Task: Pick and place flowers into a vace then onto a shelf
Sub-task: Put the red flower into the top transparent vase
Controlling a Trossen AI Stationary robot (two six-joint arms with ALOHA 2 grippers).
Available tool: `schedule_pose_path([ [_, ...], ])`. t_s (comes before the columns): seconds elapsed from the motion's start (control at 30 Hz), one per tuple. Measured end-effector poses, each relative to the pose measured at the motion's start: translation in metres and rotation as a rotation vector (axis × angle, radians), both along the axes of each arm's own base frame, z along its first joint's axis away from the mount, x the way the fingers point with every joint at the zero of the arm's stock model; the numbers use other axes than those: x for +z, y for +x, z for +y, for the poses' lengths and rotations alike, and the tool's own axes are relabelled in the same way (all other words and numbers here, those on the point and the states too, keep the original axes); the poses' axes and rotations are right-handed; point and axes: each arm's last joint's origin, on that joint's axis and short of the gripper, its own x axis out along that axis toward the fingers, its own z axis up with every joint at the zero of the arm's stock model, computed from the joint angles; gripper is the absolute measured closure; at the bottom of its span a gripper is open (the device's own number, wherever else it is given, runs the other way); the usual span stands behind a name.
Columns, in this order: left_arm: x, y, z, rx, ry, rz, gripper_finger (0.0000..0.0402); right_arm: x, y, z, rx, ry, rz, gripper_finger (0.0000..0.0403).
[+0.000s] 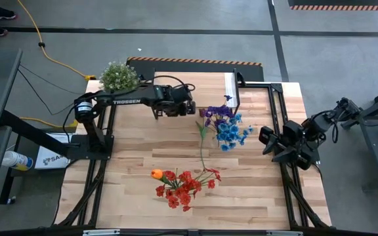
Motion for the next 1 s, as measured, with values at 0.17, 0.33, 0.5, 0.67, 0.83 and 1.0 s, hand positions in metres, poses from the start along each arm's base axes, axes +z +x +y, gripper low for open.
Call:
schedule_pose_path([
  [0.17, -0.021, 0.001, -0.005, -0.017, -0.077, -0.049, 0.0263, 0.000, 0.000, 0.000, -0.004, -0.006, -0.003, 0.0245],
  [0.33, -0.037, 0.002, -0.010, -0.001, -0.101, -0.095, 0.0263, 0.000, 0.000, 0.000, -0.013, -0.016, -0.010, 0.0249],
  [0.5, -0.045, 0.004, -0.018, -0.003, -0.125, -0.114, 0.0263, 0.000, 0.000, 0.000, -0.016, -0.013, -0.008, 0.0249],
  [0.67, -0.046, 0.012, -0.030, -0.033, -0.101, -0.152, 0.0263, 0.000, 0.000, 0.000, -0.017, -0.012, -0.008, 0.0249],
  [0.83, -0.060, 0.025, -0.032, -0.055, -0.117, -0.186, 0.0263, 0.000, 0.000, 0.000, -0.017, -0.012, -0.007, 0.0249],
  [1.0, -0.076, 0.032, -0.032, -0.043, -0.167, -0.177, 0.0263, -0.001, 0.001, 0.000, -0.001, 0.002, 0.014, 0.0249],
])
